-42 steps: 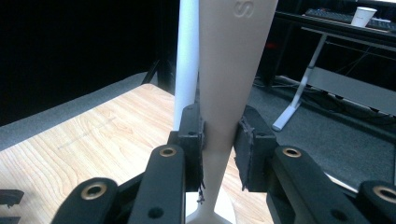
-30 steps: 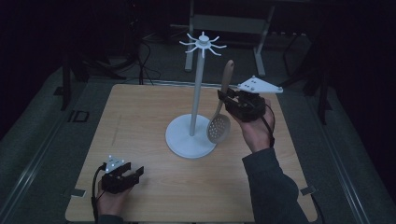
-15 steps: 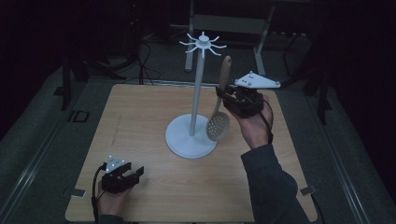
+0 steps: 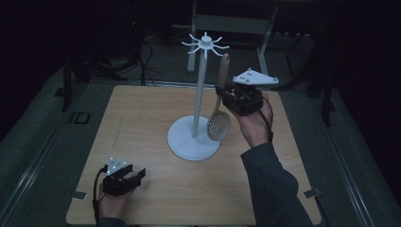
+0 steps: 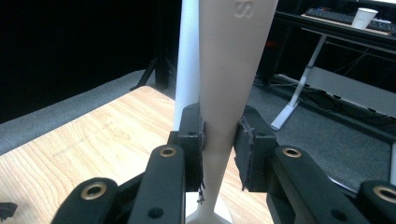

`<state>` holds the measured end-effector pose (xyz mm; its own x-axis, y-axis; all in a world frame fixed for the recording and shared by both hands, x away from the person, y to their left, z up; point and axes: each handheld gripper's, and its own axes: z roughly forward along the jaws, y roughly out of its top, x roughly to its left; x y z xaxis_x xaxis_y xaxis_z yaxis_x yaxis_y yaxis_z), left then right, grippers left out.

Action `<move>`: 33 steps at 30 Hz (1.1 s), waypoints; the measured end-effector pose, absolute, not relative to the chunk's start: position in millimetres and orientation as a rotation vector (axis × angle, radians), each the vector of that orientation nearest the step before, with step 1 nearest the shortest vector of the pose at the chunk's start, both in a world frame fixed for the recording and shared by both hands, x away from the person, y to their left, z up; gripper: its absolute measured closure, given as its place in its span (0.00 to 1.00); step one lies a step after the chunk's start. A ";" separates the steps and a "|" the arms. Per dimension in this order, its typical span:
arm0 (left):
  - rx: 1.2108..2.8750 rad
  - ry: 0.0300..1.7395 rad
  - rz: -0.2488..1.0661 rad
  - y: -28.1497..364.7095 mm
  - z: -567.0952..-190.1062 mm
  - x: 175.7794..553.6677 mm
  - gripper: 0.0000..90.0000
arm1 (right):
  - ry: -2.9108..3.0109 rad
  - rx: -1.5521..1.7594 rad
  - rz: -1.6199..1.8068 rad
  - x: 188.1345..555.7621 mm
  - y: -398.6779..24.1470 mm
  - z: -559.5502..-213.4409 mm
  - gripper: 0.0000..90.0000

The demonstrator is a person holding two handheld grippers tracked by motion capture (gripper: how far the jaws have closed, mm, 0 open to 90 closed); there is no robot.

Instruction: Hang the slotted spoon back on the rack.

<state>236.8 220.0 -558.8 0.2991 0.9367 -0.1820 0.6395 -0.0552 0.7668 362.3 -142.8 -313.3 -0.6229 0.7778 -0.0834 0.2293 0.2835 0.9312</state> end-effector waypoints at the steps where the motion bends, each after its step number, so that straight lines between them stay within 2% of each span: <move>1: 1.779 1.423 0.475 220.1 -558.8 236.8 0.46 | 2.020 0.901 1.332 362.8 -142.3 -313.4 0.82; 33: 1.777 1.426 0.477 221.6 -558.3 236.8 0.46 | 2.026 0.926 1.325 373.6 -132.0 -309.6 0.82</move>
<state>236.8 221.6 -558.3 0.2963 0.9377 -0.1817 0.6399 -0.0537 0.7666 373.6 -132.0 -309.6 -0.6161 0.7845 -0.0705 0.2500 0.2797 0.9270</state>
